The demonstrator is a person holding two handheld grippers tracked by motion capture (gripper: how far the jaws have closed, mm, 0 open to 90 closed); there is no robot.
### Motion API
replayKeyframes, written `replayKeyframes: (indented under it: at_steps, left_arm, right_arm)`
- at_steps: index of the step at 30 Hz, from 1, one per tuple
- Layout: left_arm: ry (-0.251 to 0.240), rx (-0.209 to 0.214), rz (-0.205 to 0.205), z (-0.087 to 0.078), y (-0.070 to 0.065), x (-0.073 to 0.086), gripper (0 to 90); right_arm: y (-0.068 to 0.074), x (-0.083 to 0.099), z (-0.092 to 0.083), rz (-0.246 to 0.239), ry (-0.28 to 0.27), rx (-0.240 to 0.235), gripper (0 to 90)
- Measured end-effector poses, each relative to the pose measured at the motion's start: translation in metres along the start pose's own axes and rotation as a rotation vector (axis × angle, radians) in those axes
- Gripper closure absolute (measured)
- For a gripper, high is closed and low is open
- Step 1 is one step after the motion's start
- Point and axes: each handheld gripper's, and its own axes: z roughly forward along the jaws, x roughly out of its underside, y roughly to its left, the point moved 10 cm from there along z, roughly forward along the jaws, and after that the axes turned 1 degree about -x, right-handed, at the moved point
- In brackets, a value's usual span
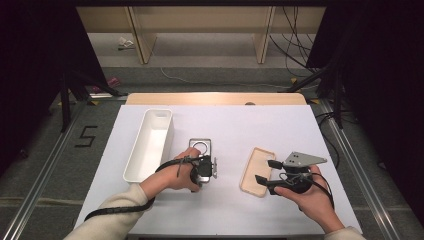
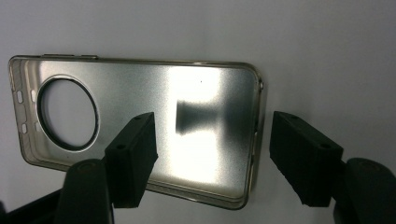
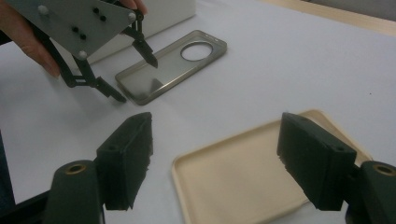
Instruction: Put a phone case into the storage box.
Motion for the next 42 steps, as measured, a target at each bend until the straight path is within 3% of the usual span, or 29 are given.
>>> replayKeyframes:
  at_steps: [13, 22, 29, 35, 42]
  left_arm:
    - [0.022, 0.017, 0.019, 0.001, 0.002, 0.004, 38.1]
    - [0.029, 0.072, 0.027, 0.002, -0.002, 0.002, 49.0]
    - [0.028, 0.11, 0.041, 0.001, -0.005, 0.002, 62.3]
    - [0.021, 0.148, 0.027, 0.0, -0.01, 0.003, 69.0]
    - [0.024, 0.149, 0.041, 0.0, -0.01, 0.003, 74.7]
  right_arm:
    - [0.0, 0.0, 0.0, 0.0, 0.001, 0.0, 27.7]
    - [0.001, 0.0, 0.0, -0.001, 0.002, -0.002, 27.7]
    - [0.002, 0.0, 0.0, -0.001, 0.002, -0.005, 27.8]
    - [0.002, 0.0, 0.0, -0.002, 0.003, -0.006, 27.9]
    - [0.002, 0.001, 0.001, -0.005, 0.005, -0.007, 28.1]
